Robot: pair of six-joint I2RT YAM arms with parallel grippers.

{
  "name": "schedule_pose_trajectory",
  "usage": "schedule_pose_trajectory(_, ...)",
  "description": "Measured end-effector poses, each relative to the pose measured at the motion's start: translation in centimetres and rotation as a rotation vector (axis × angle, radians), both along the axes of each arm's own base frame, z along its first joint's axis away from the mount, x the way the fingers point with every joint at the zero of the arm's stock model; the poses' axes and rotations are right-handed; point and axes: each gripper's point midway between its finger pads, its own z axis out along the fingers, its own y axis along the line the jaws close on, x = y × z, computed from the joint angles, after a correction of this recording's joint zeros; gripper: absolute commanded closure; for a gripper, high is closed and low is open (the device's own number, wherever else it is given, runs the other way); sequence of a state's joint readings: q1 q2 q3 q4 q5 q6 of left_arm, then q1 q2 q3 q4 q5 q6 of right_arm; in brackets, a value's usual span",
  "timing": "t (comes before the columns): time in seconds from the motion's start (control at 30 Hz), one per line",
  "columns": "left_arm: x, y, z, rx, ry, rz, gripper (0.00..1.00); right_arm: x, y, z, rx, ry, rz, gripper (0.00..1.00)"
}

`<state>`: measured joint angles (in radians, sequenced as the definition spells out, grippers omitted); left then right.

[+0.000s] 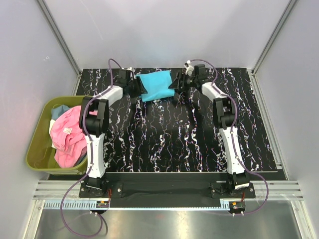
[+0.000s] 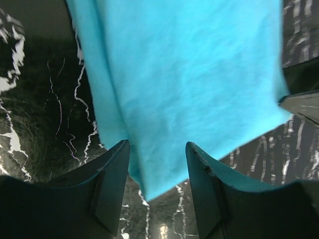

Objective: Fold and stack the t-shirts
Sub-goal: Fold the tshirt

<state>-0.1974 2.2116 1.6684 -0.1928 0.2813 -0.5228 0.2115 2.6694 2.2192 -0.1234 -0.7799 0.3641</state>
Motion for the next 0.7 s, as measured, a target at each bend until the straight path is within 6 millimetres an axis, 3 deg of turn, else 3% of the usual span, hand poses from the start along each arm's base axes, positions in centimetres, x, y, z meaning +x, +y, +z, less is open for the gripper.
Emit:
schedule_pose_trajectory(0.07, -0.3, 0.0, -1.5, 0.005, 0.032, -0.003, 0.47, -0.3, 0.1, -0.5, 0.002, 0.026, 0.002, 0.30)
schedule_pose_trajectory(0.13, -0.7, -0.1, -2.4, 0.008, 0.056, -0.008, 0.47, -0.4, 0.1, -0.5, 0.007, 0.036, 0.001, 0.39)
schedule_pose_trajectory(0.17, -0.9, -0.1, -2.8, 0.009, 0.069, -0.011, 0.58, -0.5, 0.1, -0.7, 0.009, 0.043, 0.000, 0.49)
schedule_pose_trajectory(0.2, -1.0, -0.2, -2.9, 0.007, 0.073, -0.013, 0.65, -0.8, 0.2, -1.0, 0.011, 0.052, 0.000, 0.68)
schedule_pose_trajectory(0.3, -1.2, -0.4, -3.0, -0.001, 0.077, -0.023, 0.96, -2.0, 0.3, -2.4, 0.019, 0.110, 0.004, 0.93)
schedule_pose_trajectory(0.4, -2.1, -0.6, -3.7, -0.005, 0.098, -0.034, 1.00, -3.8, 0.6, -2.6, 0.031, 0.149, 0.011, 0.99)
schedule_pose_trajectory(0.5, -3.8, -0.7, -3.7, -0.010, 0.116, -0.041, 1.00, -7.2, 0.2, -2.3, 0.015, 0.203, -0.001, 1.00)
schedule_pose_trajectory(0.63, -8.6, -1.8, -3.0, -0.001, 0.181, -0.067, 1.00, -13.4, -0.9, -1.1, -0.021, 0.276, -0.027, 0.99)
schedule_pose_trajectory(0.7, -11.9, -3.2, -2.2, 0.001, 0.211, -0.097, 1.00, -16.6, -1.5, -0.2, -0.035, 0.289, -0.039, 0.96)
